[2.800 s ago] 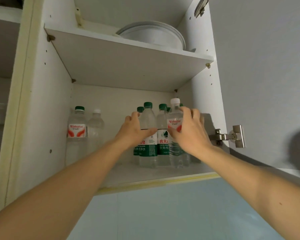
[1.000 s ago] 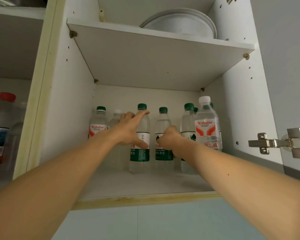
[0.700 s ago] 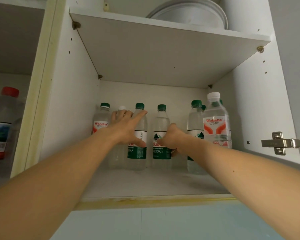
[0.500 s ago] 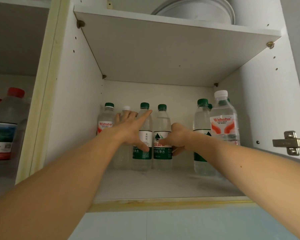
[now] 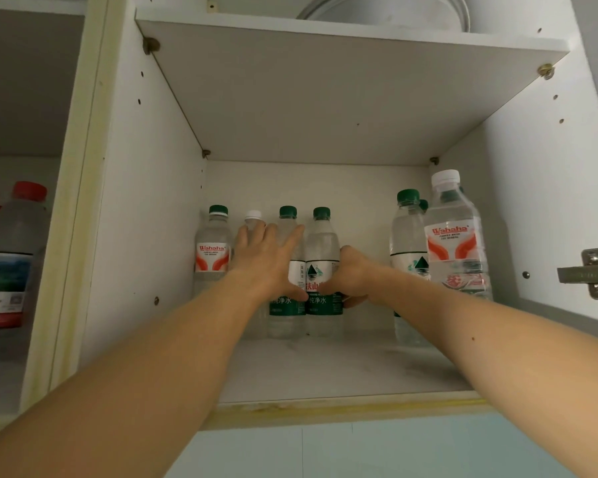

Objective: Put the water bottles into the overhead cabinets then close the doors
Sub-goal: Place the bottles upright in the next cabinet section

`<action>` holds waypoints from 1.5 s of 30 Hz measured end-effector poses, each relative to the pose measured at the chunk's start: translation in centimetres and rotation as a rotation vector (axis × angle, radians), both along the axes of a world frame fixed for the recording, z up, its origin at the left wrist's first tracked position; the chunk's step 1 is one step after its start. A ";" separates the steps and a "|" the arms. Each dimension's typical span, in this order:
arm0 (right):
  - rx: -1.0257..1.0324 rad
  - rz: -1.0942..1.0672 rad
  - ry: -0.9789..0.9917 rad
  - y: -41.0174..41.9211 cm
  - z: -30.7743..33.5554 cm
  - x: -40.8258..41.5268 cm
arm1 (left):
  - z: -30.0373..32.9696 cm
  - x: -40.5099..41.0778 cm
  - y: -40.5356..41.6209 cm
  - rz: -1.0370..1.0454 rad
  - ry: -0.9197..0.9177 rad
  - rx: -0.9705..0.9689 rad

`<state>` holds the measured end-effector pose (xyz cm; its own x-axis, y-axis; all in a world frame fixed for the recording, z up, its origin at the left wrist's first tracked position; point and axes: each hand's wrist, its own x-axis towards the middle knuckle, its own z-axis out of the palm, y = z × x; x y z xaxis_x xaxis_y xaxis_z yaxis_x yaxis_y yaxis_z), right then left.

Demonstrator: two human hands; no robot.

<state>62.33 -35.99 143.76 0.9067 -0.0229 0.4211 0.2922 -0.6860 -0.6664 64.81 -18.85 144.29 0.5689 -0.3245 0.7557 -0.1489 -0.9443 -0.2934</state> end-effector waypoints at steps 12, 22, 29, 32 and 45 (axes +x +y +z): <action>-0.124 -0.042 -0.037 -0.7 -0.3 0.0 | 0.1 0.1 1.1 -0.005 0.070 0.053; -0.151 -0.070 -0.093 -0.6 -0.6 0.6 | -0.1 -0.7 0.3 0.038 0.060 0.044; -0.191 -0.064 -0.106 -0.6 -0.9 0.7 | -0.2 -0.2 0.7 0.007 0.057 0.036; -0.283 -0.067 -0.120 -0.5 -0.6 0.0 | 0.1 -0.4 1.2 -0.045 0.032 0.010; -0.573 -0.293 -1.005 -3.8 -0.7 -12.7 | 0.6 -4.4 -1.9 -0.485 -0.373 -0.075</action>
<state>49.61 -39.77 143.07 0.1565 0.2494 0.9557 0.2908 -0.9363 0.1967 60.41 -20.77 144.88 0.0624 -0.4181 0.9063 -0.4666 -0.8149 -0.3438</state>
